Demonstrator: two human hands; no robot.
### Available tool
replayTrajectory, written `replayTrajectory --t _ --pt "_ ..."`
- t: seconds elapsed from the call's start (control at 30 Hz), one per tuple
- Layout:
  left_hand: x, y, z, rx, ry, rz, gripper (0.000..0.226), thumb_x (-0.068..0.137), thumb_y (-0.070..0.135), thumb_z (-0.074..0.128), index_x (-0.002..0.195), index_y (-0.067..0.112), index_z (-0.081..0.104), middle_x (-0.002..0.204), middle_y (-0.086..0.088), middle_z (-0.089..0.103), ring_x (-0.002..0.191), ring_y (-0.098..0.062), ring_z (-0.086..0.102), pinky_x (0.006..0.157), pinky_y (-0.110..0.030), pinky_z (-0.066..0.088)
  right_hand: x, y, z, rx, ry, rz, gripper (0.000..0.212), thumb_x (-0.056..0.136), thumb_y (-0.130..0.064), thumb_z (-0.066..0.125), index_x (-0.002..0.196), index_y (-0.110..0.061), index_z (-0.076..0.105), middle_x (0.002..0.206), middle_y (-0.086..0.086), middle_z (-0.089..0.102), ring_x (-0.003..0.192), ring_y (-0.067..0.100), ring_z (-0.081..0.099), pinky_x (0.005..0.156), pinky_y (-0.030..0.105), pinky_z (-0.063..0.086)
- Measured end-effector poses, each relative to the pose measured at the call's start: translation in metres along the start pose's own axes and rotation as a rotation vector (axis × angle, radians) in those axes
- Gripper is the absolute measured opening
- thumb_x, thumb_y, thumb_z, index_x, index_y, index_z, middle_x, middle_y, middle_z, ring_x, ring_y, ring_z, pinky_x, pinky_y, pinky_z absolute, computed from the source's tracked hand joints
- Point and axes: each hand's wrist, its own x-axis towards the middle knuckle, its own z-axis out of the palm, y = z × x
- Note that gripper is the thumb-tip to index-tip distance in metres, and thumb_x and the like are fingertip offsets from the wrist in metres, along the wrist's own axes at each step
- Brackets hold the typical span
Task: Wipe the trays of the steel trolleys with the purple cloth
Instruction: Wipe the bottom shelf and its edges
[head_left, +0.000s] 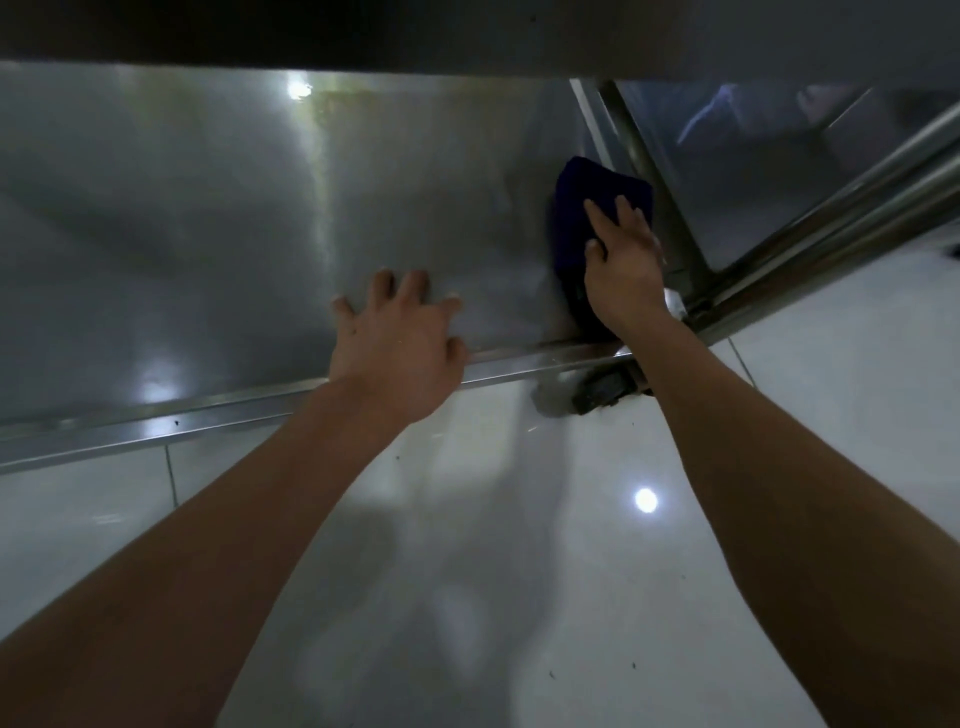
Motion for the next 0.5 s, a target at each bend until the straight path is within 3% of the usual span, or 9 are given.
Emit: replayTrajectory --t 0.2,0.37,0.5 --pt "-0.005 -0.015 0.002 -0.017 0.051 0.057 0.046 0.091 0.051 0.047 0.135 0.037 0.051 0.143 0.001 0.045 0.134 -0.027 0.037 0.1 -0.054 0.038 0.0 -0.017 0.006 0.033 -0.03 0.018 0.05 0.106 -0.026 0.032 0.156 -0.028 0.027 0.165 0.01 0.012 0.151 0.03 0.014 0.122 0.044 0.016" --pt "-0.022 -0.051 -0.003 -0.16 0.143 0.05 0.042 0.088 0.031 0.055 0.128 0.022 0.063 0.142 -0.007 0.051 0.134 -0.029 0.041 0.098 -0.048 0.039 0.007 -0.058 0.022 0.03 -0.072 -0.017 0.05 0.107 -0.03 0.028 0.157 -0.03 0.022 0.166 0.009 0.008 0.152 0.029 0.009 0.123 0.044 0.012" --pt "-0.045 -0.094 -0.006 -0.125 0.2 -0.033 0.036 0.09 0.029 0.057 0.123 0.018 0.066 0.136 -0.007 0.055 0.132 -0.03 0.043 0.1 -0.048 0.038 0.012 -0.11 0.039 0.018 -0.094 -0.081 0.051 0.107 -0.031 0.028 0.157 -0.028 0.023 0.166 0.011 0.009 0.152 0.031 0.01 0.122 0.046 0.011"
